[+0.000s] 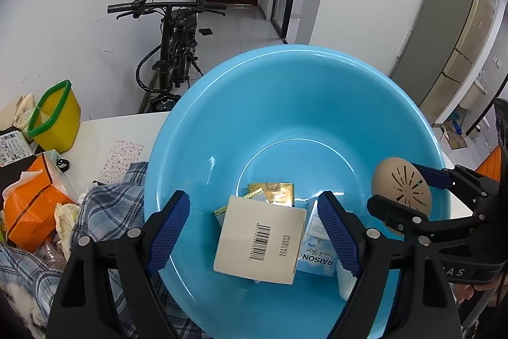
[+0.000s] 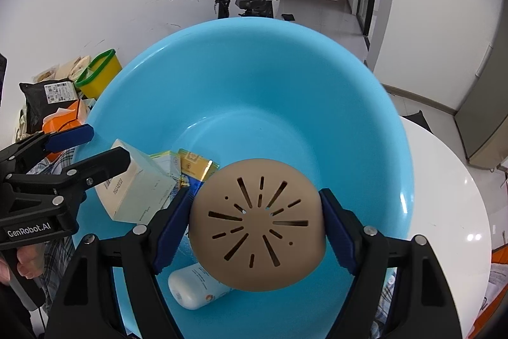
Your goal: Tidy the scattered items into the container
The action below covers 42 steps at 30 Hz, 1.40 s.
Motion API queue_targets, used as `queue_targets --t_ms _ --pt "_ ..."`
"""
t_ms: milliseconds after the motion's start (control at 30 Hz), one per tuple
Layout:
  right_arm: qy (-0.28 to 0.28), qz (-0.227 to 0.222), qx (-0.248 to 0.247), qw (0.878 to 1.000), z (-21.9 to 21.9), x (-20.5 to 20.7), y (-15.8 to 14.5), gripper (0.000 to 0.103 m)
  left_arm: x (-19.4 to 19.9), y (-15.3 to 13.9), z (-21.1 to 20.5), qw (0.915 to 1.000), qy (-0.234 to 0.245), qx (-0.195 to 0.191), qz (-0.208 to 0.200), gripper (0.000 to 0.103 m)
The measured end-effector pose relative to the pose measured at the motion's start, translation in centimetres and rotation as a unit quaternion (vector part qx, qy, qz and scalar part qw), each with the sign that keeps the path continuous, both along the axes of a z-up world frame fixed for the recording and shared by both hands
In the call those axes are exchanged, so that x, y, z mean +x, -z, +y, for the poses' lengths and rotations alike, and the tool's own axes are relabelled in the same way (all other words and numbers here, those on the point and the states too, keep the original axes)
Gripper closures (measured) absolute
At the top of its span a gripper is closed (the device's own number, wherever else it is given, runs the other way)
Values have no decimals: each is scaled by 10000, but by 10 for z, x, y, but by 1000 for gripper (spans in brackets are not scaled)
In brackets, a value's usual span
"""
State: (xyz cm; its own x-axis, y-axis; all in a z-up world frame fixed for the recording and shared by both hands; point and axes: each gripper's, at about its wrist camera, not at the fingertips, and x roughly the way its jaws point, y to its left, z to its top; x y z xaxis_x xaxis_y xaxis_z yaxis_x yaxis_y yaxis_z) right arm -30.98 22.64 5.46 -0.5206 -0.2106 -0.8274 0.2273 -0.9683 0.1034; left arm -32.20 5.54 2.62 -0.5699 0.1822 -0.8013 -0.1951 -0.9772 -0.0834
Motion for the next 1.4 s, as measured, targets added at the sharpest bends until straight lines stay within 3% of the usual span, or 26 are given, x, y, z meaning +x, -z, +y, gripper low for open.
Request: queue_targets --t_ms 200,367,667,800,900,967,1067,1133,1267,1400 --pt "-54 -88 150 9998 -4 0 6 20 3 6 1 9999 130 -80 4 18" --pt "-92 121 396 9991 -6 4 -1 15 2 7 3 9998 127 -158 -1 18" --pt "-12 212 256 9994 0 7 -7 15 6 -1 -2 10000 6 24 67 18" --pt "73 539 -60 9985 7 12 -15 3 10 -7 -2 9998 14 110 143 18" --pt "215 866 -291 9956 14 18 -22 3 16 -15 -4 9987 -9 157 481 18" --pt "335 1079 -404 9928 18 22 -25 2 25 -24 -6 9953 -6 223 939 17" --pt "494 1480 -515 9864 22 30 -30 0 41 -34 -10 9840 -80 252 1761 3" --pt "464 1722 -492 9827 21 35 -32 0 50 -40 -11 9758 -142 255 2166 0" --pt "267 2162 -189 9758 14 44 -35 0 53 -43 -11 9734 -136 174 2279 0" --pt "293 2922 243 9556 6 64 -44 0 61 -45 -13 9677 -176 236 2503 0"
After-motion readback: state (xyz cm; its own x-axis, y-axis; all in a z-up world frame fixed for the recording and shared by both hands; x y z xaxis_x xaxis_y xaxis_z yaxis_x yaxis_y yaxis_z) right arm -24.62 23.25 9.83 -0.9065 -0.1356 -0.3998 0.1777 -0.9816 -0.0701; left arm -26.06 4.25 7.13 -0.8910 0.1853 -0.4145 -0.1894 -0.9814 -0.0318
